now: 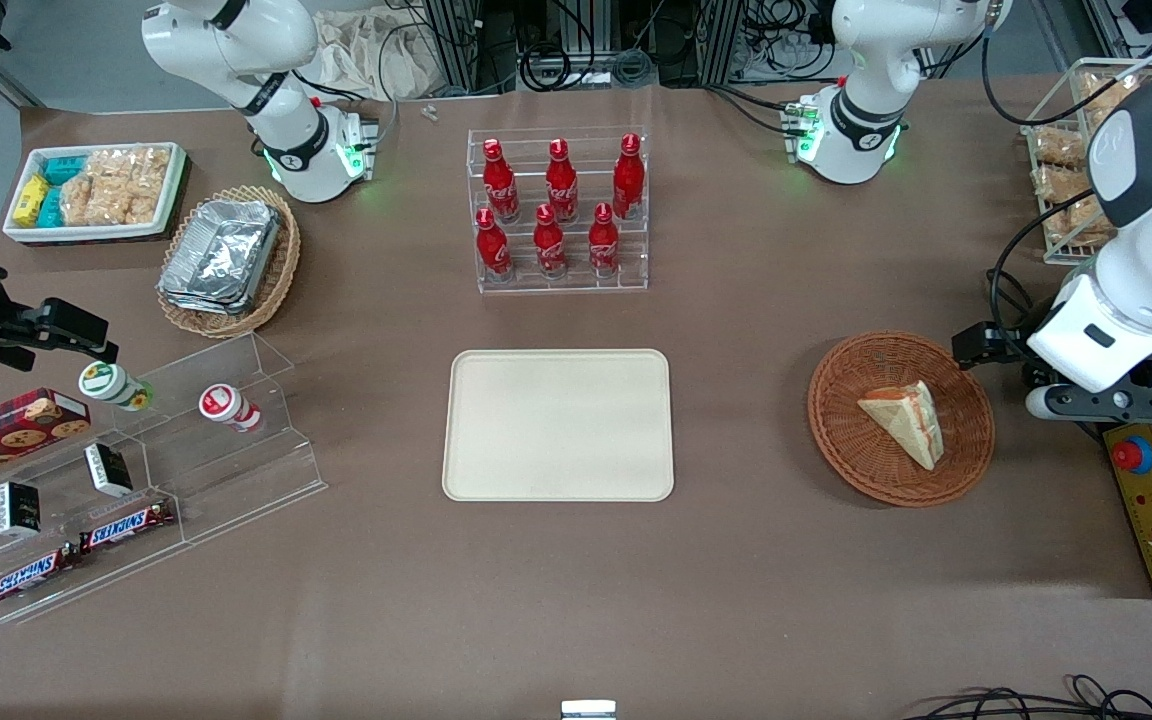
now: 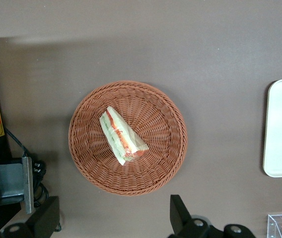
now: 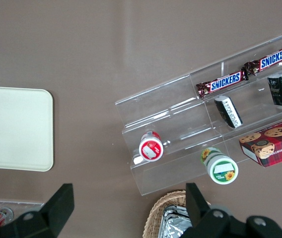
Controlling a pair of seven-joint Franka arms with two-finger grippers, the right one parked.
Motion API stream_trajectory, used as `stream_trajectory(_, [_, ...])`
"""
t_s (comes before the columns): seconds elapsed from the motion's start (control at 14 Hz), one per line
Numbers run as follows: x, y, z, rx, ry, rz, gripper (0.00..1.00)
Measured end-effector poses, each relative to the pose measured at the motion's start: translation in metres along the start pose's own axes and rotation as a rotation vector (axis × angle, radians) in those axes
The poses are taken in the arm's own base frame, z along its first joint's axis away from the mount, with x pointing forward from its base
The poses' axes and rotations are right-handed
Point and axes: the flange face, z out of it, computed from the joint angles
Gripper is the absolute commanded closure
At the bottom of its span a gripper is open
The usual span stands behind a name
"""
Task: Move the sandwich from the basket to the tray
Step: 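Move the left gripper over the sandwich in the wicker basket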
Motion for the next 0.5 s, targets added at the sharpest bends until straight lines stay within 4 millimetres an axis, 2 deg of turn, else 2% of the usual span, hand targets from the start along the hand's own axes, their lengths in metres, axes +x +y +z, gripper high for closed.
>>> stream_trajectory(0.29, [0.000,-0.001,0.002,0.000,-0.010,-0.033,0.00])
stream_trajectory(0.5, [0.002,-0.004,0.017,-0.002,-0.036,-0.132,0.00])
